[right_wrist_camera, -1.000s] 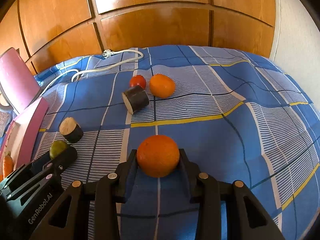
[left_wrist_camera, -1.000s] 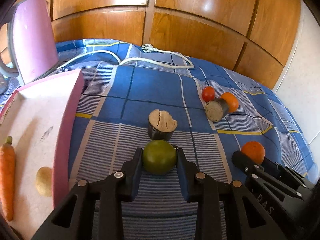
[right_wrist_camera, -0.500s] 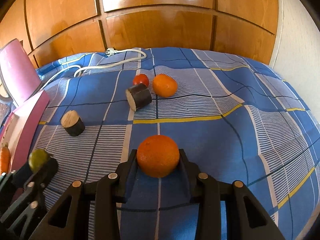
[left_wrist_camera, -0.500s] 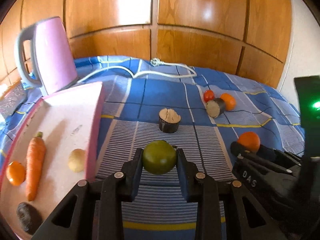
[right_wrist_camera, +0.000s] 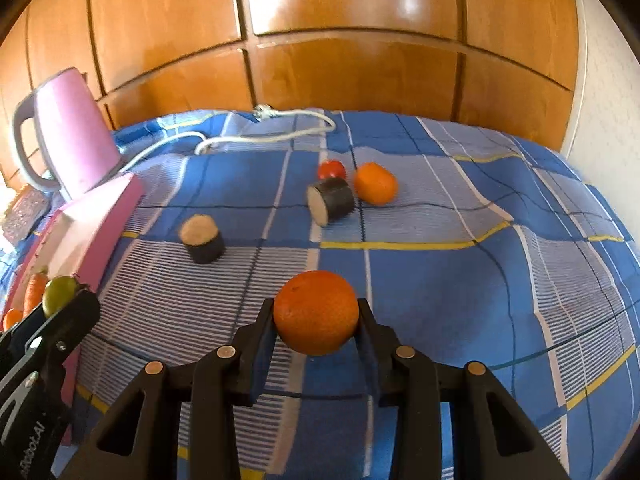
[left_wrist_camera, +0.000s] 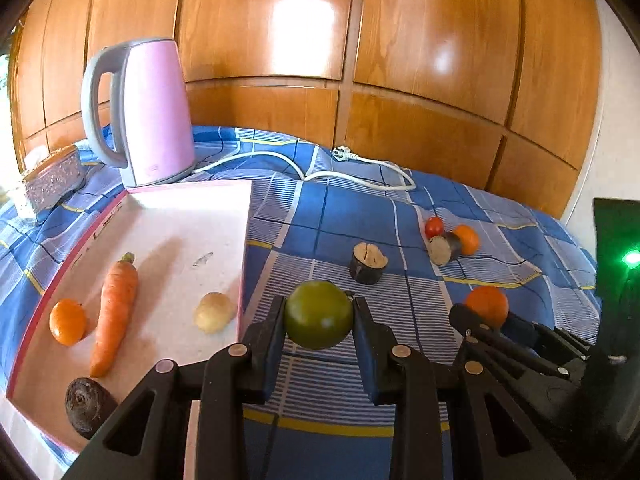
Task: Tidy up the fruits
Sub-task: 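Lift the lime with the left tool while the right tool carries the tangerine toward the tray, then lower the lime into the tray and open the left tool while the right releases the tangerine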
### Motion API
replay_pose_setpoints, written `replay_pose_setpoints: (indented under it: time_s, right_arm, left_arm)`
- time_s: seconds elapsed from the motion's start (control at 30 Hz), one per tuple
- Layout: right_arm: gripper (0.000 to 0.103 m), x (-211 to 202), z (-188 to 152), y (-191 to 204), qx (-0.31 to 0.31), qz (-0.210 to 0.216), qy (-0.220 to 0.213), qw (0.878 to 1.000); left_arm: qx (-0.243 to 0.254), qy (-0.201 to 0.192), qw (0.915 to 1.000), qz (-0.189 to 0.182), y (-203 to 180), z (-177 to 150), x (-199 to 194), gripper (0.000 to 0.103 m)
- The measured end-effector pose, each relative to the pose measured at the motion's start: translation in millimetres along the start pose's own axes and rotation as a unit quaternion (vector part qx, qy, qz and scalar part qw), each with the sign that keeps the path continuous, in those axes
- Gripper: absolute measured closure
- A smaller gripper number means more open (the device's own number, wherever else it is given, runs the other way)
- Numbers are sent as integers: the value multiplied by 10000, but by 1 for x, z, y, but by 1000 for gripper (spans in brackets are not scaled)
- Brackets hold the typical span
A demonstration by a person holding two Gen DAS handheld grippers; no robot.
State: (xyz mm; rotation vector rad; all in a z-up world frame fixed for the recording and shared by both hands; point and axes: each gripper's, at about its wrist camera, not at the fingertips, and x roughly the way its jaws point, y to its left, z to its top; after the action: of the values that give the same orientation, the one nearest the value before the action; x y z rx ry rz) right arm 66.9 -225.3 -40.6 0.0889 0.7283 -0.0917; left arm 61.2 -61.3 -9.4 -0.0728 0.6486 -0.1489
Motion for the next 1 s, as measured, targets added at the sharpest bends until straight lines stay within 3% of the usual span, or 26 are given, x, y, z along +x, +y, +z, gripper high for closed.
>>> replay_pose_setpoints:
  time_s: [0.4, 0.6, 0.87, 1.0]
  right_arm:
    - [65, -23, 3, 21, -205, 550, -474, 9972]
    - [65, -30, 1, 37, -448, 973, -565, 9926]
    - [65, -35, -1, 67, -720, 1733, -484, 9810]
    - [65, -37, -4, 83, -872, 2000, -445, 9749]
  left_arm:
    - [-650, -422, 9951, 611, 40, -1, -34, 71]
    - [-1348, -581, 9843, 980, 79, -1, -48, 70]
    - [-1911, -567, 9710, 1323, 110, -3, -55, 70]
    - [-1976, -517, 9689, 1394, 113, -4, -50, 70]
